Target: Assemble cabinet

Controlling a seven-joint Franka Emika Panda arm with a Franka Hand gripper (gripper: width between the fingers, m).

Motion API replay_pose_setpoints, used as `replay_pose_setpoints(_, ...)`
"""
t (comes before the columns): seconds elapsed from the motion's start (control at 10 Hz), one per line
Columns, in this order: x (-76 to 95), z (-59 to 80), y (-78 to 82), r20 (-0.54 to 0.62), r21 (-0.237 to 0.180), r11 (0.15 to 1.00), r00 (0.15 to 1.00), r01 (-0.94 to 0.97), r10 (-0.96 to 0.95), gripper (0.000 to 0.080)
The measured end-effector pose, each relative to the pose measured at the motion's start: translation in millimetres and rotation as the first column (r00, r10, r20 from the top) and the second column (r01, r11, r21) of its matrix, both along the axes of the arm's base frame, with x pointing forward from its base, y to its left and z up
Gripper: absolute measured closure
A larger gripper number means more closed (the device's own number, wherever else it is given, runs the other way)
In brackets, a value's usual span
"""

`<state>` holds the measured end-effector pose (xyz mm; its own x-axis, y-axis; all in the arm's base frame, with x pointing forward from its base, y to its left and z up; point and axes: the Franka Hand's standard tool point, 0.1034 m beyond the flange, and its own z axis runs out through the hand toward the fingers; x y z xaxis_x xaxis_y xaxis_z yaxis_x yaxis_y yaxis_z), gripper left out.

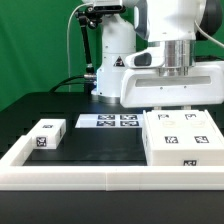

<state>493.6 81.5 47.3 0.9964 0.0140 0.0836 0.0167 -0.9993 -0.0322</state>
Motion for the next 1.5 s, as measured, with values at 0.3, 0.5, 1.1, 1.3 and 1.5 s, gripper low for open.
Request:
replay_pose_setpoints(0.3,5.8,32.1,4.5,-0.040,0.006,1.000,0.999,-0.007,0.007,0.0584)
replay_pose_setpoints(0.5,12.6,41.2,8.4,-0.056,0.009,1.000,0.998,-0.010,0.010,0.0584)
replay_pose_setpoints(1.1,11.3,49.4,6.1,-0.087,0.010,1.000,0.996,-0.019,0.020,0.0586)
replay_pose_setpoints(1.3,19.1,64.6,6.0,-0.103,0.013,1.000,0.994,-0.018,0.019,0.0589)
replay_pose_setpoints(1.5,20.6,65.9,6.6,-0.104,0.013,1.000,0.994,-0.019,0.020,0.0592)
